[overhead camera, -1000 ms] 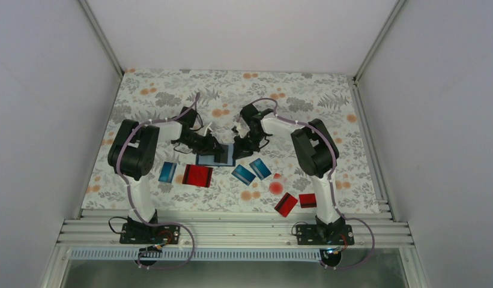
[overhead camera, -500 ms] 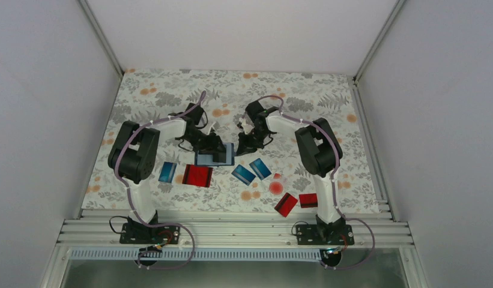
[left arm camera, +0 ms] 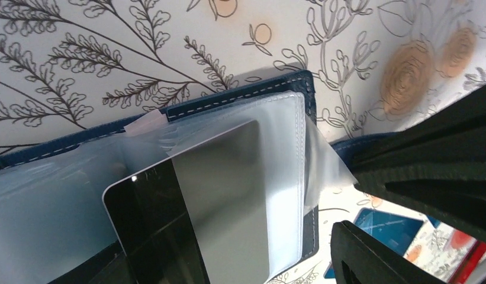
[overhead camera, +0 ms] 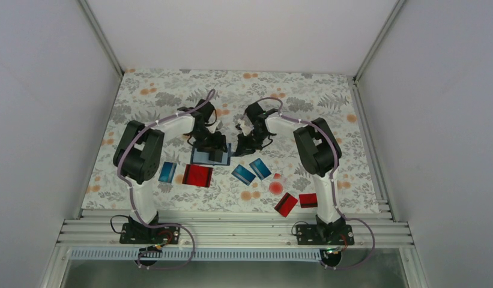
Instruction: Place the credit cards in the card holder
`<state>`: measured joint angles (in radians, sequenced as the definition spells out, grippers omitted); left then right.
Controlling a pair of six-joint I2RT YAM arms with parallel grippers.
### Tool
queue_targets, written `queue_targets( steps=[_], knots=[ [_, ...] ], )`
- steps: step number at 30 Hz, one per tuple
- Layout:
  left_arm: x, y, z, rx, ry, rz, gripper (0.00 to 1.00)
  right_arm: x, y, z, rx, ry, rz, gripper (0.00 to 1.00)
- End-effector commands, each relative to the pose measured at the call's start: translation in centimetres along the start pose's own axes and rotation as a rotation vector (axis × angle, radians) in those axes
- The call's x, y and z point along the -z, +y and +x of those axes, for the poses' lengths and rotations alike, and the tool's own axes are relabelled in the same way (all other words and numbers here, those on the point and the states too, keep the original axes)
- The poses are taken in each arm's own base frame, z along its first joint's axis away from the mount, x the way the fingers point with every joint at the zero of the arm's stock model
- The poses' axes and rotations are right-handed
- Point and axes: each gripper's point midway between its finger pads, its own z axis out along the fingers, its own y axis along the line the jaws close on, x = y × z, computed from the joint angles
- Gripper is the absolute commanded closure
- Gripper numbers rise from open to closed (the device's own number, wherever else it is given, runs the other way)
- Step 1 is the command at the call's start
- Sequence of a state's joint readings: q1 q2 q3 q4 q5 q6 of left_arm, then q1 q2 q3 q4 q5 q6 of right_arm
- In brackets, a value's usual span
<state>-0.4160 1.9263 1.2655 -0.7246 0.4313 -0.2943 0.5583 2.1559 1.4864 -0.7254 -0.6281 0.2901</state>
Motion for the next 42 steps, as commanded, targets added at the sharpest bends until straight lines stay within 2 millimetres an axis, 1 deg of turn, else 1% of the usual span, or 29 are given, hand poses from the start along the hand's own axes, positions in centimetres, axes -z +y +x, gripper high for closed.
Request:
queue_targets(
  steps=[1,5,12,17,19,25,30,35,40,42],
  knots=[
    [-1.0,3.7,1.3,0.065,0.076,-0.219,0.28,-0.9,-0.7,0.6,0.007,0.021,0.002,0.96],
    [-1.6,3.6,1.6,0.072,0.105,-0.270,0.25,-1.1,-0.7,0.8,0.010,0.025,-0.011,0.96],
    [-1.3,3.8,1.5,0.086,0.120,-0.369,0.15,-1.1,-0.5,1.0,0.025,0.027,-0.028,0.96],
    [-0.9,3.9,1.5,0.087,0.110,-0.393,0.03,-1.3,-0.4,1.1,0.035,0.034,-0.042,0.96],
    [-0.9,3.8,1.5,0.086,0.107,-0.392,0.00,-1.4,-0.4,1.2,0.037,0.041,-0.050,0.96],
    [-1.0,3.6,1.6,0.085,0.107,-0.396,0.00,-1.6,-0.4,1.4,0.045,0.052,-0.060,0.96],
    [0.8,3.1,0.5,0.078,0.052,-0.415,0.00,-1.6,-0.4,1.5,0.055,0.062,-0.059,0.96],
    [1.1,1.9,-0.1,0.055,0.015,-0.350,0.00,-1.5,-0.4,1.4,0.064,0.066,-0.047,0.95],
    [1.3,2.6,0.0,0.066,0.006,-0.359,0.00,-1.3,-0.4,1.1,0.077,0.065,-0.032,0.96],
    [1.1,2.4,0.1,0.077,0.000,-0.315,0.00,-1.2,-0.5,1.1,0.079,0.068,-0.027,0.96]
  ],
)
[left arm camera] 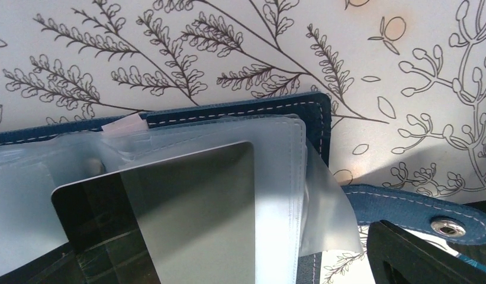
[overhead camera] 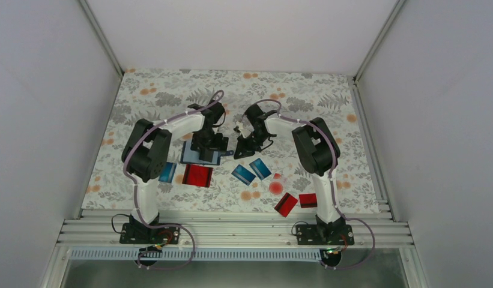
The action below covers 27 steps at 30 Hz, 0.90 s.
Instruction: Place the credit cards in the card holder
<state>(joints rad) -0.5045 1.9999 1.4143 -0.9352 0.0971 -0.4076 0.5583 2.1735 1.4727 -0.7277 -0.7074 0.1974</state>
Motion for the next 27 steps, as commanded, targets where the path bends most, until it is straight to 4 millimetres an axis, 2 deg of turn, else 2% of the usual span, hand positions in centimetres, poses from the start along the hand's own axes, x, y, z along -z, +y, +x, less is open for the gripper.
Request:
queue_targets(
  steps=[1,4,9,11,13,16,18,27],
  knots=[
    [0.9,0.0,-0.2,0.025,-0.038,0.093,0.00,-0.4,-1.1,0.2,0.006,0.026,0.046,0.96],
    [1.5,0.0,-0.5,0.037,-0.075,0.176,0.00,-0.4,-1.3,0.2,0.003,0.033,0.062,0.96],
    [2.1,1.5,-0.3,0.019,-0.088,0.115,0.00,-0.1,-1.4,-0.1,0.002,0.026,0.083,0.96],
    [3.3,1.0,-0.3,0.042,-0.111,0.225,0.00,0.0,-1.5,-0.2,-0.014,0.021,0.092,0.95],
    [4.0,1.2,-0.4,0.058,-0.124,0.261,0.00,0.0,-1.5,-0.3,-0.020,0.017,0.097,0.96],
    [4.2,3.7,-0.1,0.064,-0.113,0.117,0.00,0.1,-1.5,-0.3,-0.029,0.011,0.102,0.96],
    [4.5,4.3,0.0,0.052,-0.122,0.093,0.00,0.2,-1.5,-0.4,-0.035,0.007,0.103,0.96],
    [3.4,2.7,0.3,0.018,-0.109,0.204,0.00,0.0,-1.4,-0.6,-0.062,-0.004,0.093,0.96]
  ],
)
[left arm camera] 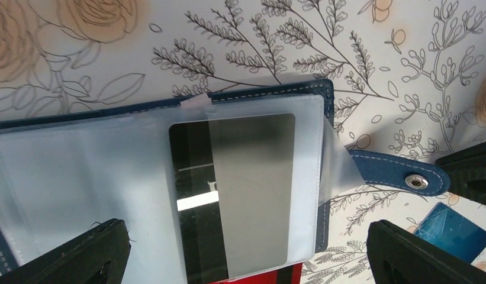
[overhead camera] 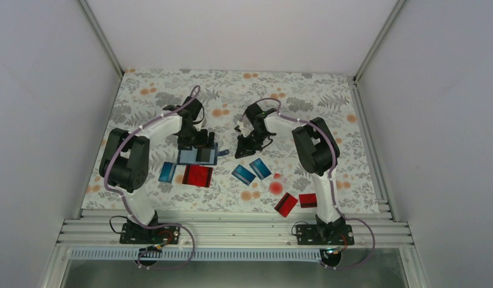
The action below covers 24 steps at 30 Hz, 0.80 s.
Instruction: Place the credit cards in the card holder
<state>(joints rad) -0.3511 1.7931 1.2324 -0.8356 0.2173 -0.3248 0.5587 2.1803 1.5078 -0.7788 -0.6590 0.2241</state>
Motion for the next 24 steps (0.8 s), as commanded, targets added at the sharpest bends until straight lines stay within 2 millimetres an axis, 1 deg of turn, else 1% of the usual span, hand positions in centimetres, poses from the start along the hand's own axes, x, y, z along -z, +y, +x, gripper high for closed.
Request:
queue_targets(
  steps=[1,8,15,24],
  knots=[
    [-0.3,-0.9,0.1,-0.030,-0.002,0.059,0.00,-0.5,-0.8,-0.5,-0.024,-0.013,0.041,0.96],
    [-1.5,-0.7,0.5,-0.044,0.038,0.061,0.00,-0.6,-0.8,-0.4,-0.036,-0.019,0.037,0.96],
    [-2.1,-0.5,1.1,-0.055,0.070,0.052,0.00,-0.6,-0.9,-0.2,-0.042,-0.023,0.034,0.96],
    [-2.2,-2.1,1.5,-0.064,0.080,0.075,0.00,-0.6,-0.8,0.0,-0.040,-0.028,0.030,0.96]
  ],
)
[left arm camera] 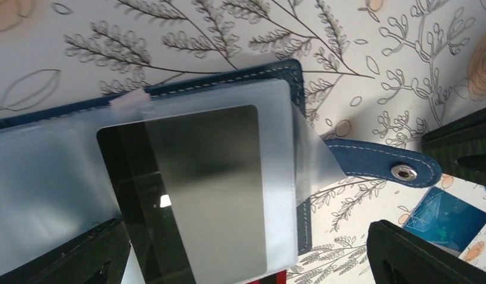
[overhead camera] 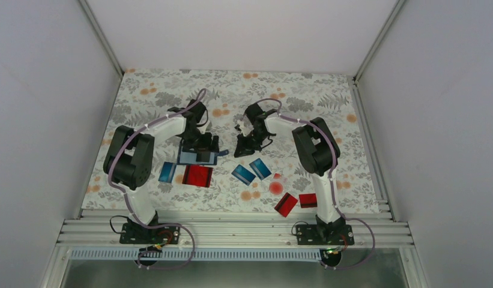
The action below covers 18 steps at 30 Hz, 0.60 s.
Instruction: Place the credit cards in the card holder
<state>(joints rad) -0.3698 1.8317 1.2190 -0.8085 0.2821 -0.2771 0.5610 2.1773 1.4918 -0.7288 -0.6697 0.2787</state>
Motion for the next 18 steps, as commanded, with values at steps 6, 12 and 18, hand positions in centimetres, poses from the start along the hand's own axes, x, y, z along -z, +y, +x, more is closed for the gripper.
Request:
queue_targets(
  steps=[6,12,18],
  knots=[
    [-1.0,-1.2,0.8,0.004,0.041,0.011,0.00,-0.3,-1.1,0.7,-0.002,-0.001,0.044,0.96],
    [-0.8,-2.7,0.4,0.000,0.031,0.042,0.00,-0.1,-1.1,1.1,0.010,0.000,0.048,0.96],
    [0.3,-3.8,-0.2,0.014,-0.003,0.072,0.00,0.4,-1.0,1.1,0.027,-0.008,0.058,0.96]
  ],
)
